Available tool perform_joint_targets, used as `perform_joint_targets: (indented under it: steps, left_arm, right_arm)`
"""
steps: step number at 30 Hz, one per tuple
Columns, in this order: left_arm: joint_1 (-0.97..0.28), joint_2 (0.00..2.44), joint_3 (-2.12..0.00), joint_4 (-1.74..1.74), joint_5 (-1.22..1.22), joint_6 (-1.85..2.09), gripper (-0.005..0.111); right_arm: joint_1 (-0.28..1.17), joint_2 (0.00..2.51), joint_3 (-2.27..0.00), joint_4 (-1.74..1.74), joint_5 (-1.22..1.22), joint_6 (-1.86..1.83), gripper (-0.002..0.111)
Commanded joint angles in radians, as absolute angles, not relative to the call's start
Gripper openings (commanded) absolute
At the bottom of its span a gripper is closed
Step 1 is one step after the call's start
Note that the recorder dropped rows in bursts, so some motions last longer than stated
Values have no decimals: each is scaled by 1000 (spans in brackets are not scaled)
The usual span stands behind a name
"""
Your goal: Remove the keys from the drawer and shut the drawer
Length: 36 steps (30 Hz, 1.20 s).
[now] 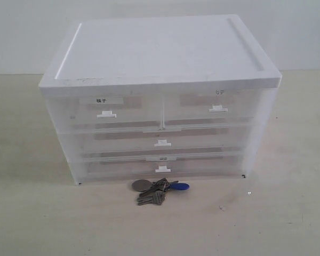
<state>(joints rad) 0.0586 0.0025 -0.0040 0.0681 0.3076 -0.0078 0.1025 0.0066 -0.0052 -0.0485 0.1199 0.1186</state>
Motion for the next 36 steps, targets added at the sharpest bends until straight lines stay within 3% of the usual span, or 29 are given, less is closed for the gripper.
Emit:
perform_joint_targets:
  steps: [1, 6, 36]
  left_arm:
    - [61, 0, 0, 71, 306, -7, 4]
    - [61, 0, 0, 71, 306, -7, 4]
    - [61, 0, 0, 71, 306, -7, 4]
  right_arm:
    - [99, 0, 0, -51, 217, 76, 0]
    - [99, 0, 0, -51, 312, 22, 0]
    - [101, 0, 0, -51, 322, -26, 0]
